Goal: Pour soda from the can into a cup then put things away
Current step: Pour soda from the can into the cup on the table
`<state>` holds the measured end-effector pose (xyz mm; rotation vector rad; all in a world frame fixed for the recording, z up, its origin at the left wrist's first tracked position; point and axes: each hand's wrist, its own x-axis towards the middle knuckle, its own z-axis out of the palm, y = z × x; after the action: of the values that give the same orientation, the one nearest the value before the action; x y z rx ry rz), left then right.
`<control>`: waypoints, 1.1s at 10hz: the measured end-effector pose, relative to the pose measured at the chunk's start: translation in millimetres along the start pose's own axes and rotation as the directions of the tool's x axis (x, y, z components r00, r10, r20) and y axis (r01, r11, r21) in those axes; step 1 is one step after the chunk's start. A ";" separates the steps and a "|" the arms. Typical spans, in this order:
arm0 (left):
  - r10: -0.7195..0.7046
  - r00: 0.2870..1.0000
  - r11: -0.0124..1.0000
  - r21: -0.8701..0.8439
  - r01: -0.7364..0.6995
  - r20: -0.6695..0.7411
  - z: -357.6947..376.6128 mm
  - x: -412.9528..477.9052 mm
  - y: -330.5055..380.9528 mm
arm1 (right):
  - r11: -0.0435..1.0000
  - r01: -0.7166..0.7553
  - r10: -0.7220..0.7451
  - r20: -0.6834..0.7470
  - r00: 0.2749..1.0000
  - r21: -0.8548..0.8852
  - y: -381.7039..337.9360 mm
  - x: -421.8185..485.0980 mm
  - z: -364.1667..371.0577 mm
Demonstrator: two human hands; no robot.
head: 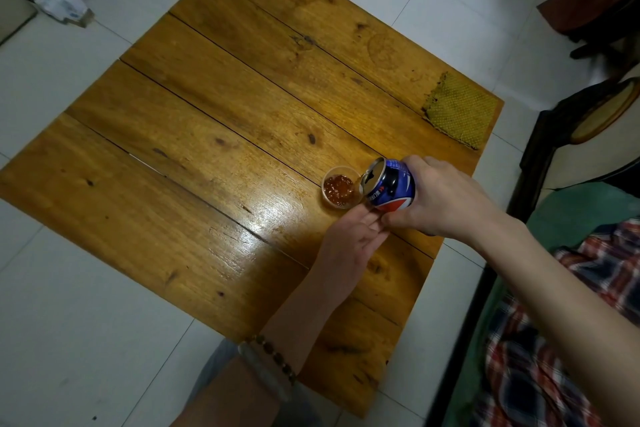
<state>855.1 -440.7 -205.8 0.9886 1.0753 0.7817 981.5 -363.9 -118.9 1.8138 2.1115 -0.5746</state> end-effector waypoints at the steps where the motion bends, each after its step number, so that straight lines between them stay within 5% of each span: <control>1: -0.122 0.992 0.932 -0.342 0.119 0.013 1.5 -0.9 7.3 | 1.000 0.001 -0.001 0.001 1.000 -0.007 -1.0 0.2 -0.8; 3: -0.133 0.990 0.866 -0.481 0.138 0.046 1.8 1.1 3.7 | 1.000 -0.001 0.001 0.003 1.000 -0.016 -1.8 1.1 -1.5; 11: -0.161 0.985 0.806 -0.567 0.168 0.062 2.6 -2.9 12.1 | 0.999 0.001 -0.001 0.018 1.000 -0.038 -3.7 -0.7 -4.9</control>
<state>856.1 -439.4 -193.1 0.3770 0.8234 0.8824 978.2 -362.6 -113.9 1.7809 2.0973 -0.5452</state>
